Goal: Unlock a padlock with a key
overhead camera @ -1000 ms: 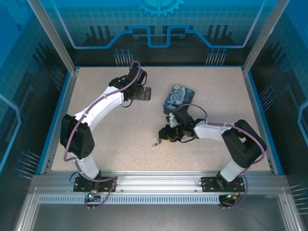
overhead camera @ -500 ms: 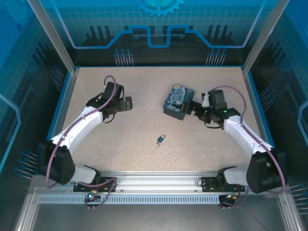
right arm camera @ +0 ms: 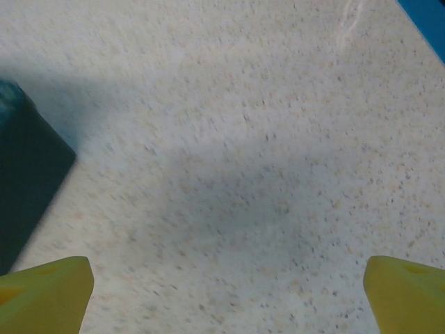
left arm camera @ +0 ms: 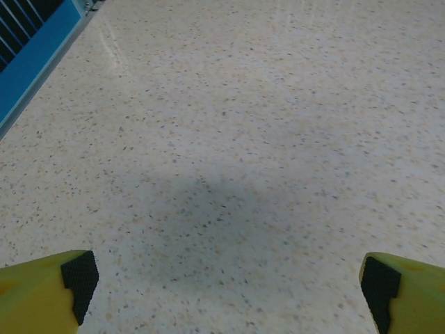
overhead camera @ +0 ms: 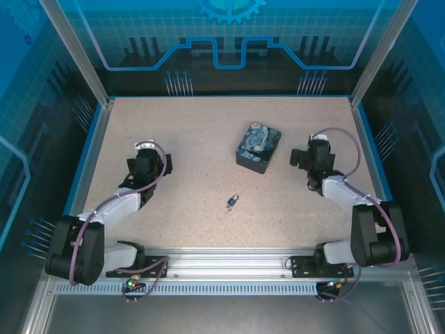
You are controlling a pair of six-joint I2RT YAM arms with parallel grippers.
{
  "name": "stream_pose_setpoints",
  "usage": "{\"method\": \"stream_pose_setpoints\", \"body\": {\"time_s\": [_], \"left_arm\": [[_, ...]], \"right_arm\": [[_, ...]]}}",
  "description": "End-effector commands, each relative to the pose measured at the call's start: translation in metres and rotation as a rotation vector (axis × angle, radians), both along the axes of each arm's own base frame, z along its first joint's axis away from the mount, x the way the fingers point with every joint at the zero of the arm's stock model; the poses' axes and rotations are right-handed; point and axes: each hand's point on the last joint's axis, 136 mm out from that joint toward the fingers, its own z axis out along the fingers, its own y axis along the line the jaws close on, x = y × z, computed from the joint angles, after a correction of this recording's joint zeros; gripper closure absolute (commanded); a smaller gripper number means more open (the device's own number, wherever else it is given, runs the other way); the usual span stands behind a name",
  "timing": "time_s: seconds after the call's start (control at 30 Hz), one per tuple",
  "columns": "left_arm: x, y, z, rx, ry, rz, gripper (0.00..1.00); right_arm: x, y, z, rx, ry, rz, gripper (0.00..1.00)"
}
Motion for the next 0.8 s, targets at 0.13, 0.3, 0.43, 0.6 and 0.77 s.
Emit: {"method": "stream_pose_setpoints", "body": {"time_s": [0.13,0.3,0.43,0.6,0.77], "left_arm": [[0.029,-0.005,-0.003,0.03,-0.261,-0.116,0.01],[0.036,-0.004,-0.02,-0.068,-0.195,-0.176,0.01],[0.036,-0.002,-0.022,-0.09,-0.198,-0.186,0.01],[0.037,-0.002,-0.02,-0.091,-0.201,-0.186,0.01],[0.037,-0.002,-0.021,-0.093,-0.197,-0.185,0.01]], "right_arm": [[0.019,0.019,0.008,-0.033,-0.305,0.211,0.0],[0.02,0.024,0.003,-0.009,-0.247,0.243,0.0],[0.021,0.026,0.003,-0.07,-0.241,0.22,0.0],[0.022,0.028,0.004,-0.055,-0.243,0.24,0.0],[0.022,0.03,0.002,-0.025,-0.236,0.272,0.0]]}}
